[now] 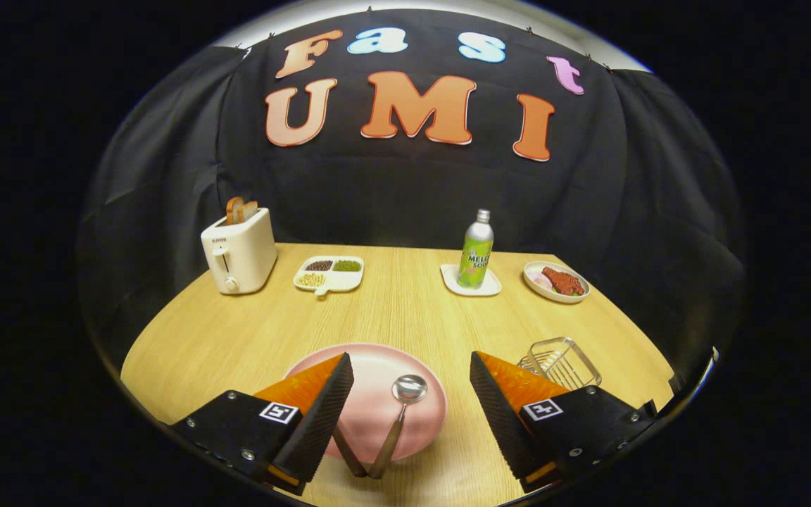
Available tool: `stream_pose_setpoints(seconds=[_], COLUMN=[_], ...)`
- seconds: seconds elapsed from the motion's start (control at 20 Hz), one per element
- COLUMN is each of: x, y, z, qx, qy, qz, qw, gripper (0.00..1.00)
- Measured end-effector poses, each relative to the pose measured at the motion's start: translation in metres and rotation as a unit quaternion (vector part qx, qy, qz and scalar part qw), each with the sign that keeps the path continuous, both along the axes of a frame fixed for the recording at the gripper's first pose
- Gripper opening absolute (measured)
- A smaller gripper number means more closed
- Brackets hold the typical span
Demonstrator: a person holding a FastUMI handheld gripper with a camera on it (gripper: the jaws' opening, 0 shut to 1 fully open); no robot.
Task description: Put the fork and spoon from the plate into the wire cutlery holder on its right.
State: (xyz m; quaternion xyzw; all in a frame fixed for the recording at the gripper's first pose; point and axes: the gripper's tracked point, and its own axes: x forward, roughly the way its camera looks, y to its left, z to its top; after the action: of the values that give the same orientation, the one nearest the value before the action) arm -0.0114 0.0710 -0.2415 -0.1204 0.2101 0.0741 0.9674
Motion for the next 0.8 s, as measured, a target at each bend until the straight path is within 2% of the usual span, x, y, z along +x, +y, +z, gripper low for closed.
stream_pose_setpoints(seconds=[0.2,0.35,0.6,0.75,0.8], x=[-0.005,-0.009,-0.016,-0.019,-0.019], y=[-0.002,-0.003,-0.002,-0.001,-0.002], z=[-0.037,-0.056,-0.080,-0.092,-0.095], qx=[-0.015,-0.023,-0.030,-0.031,-0.032], qy=[0.039,0.061,0.094,0.114,0.117], qz=[0.000,0.002,0.004,0.000,-0.002], qw=[0.999,0.998,0.995,0.993,0.993], gripper=[0.92,0.78,0.62,0.44,0.41])
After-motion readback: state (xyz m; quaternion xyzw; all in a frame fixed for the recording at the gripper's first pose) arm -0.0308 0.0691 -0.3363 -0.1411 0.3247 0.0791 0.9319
